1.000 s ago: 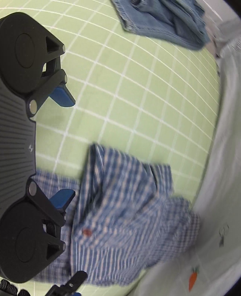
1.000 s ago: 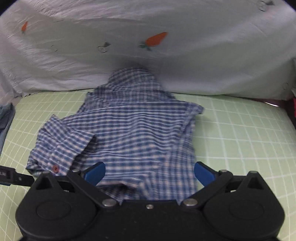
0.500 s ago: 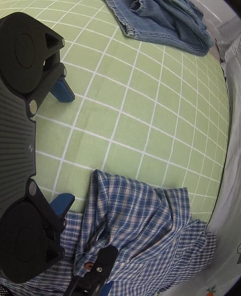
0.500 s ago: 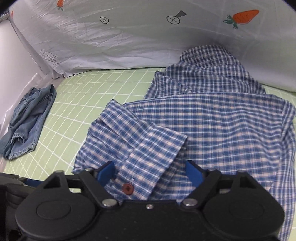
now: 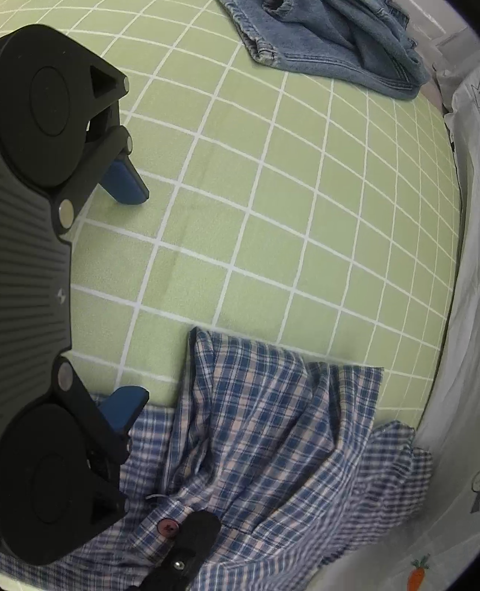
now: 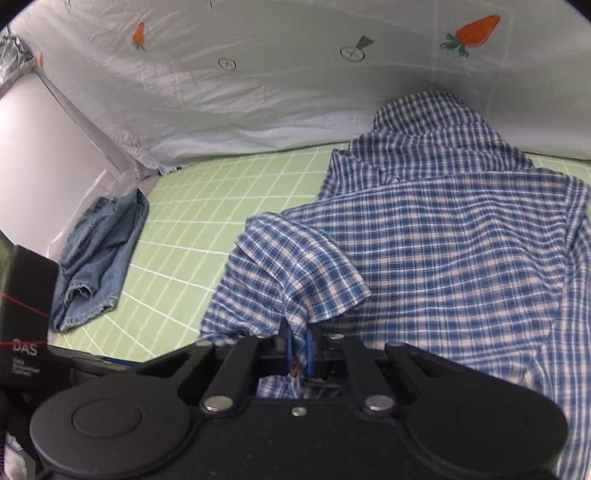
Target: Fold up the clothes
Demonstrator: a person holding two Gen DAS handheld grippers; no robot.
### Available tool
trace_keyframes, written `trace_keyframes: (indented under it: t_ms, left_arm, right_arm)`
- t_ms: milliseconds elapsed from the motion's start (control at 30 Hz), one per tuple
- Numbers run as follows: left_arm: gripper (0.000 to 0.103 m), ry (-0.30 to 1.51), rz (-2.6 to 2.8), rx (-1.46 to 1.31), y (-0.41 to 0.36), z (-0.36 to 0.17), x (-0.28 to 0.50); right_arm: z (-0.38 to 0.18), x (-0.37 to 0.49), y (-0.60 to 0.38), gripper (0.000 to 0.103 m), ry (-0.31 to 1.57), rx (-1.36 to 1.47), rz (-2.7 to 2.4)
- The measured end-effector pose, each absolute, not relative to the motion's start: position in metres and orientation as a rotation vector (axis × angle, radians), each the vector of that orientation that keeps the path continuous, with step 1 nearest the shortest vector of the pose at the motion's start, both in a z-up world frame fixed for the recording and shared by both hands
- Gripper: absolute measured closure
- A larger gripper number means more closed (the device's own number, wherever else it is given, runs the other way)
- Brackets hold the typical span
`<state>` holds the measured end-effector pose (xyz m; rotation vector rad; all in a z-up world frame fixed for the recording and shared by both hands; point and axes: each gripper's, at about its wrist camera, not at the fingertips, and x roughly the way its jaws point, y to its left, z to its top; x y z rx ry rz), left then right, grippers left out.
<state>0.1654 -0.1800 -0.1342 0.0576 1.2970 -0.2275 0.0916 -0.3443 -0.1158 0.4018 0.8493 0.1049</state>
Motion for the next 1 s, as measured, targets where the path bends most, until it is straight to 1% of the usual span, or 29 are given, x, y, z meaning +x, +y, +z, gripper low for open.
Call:
trace_keyframes:
  t_ms: [200, 400, 567, 700, 1000]
  left_arm:
    - [0.000, 1.162, -0.296, 0.040, -0.173, -0.075, 0.118]
    - [0.000, 1.086, -0.393, 0.060, -0.192, -0.050, 0.055]
    - [0.000, 1.075, -0.492, 0.097, -0.203, -0.048, 0.002]
    - [0.000, 1.088, -0.538, 0.138, -0.206, -0.055, -0.034]
    - [0.000, 1.116, -0.544, 0.185, -0.184, -0.072, -0.084]
  right_arm:
    - [-0.086, 0.034, -0.346, 0.097, 0.778, 0.428, 0.041]
    - [-0.067, -0.049, -0.341, 0.097, 0.720, 0.469, -0.060]
    - [-0.066, -0.117, -0.335, 0.097, 0.716, 0.510, -0.145]
    - [-0.074, -0.161, -0.328, 0.098, 0.746, 0.567, -0.181]
    - [-0.104, -0.217, -0.315, 0.097, 0.829, 0.712, -0.224]
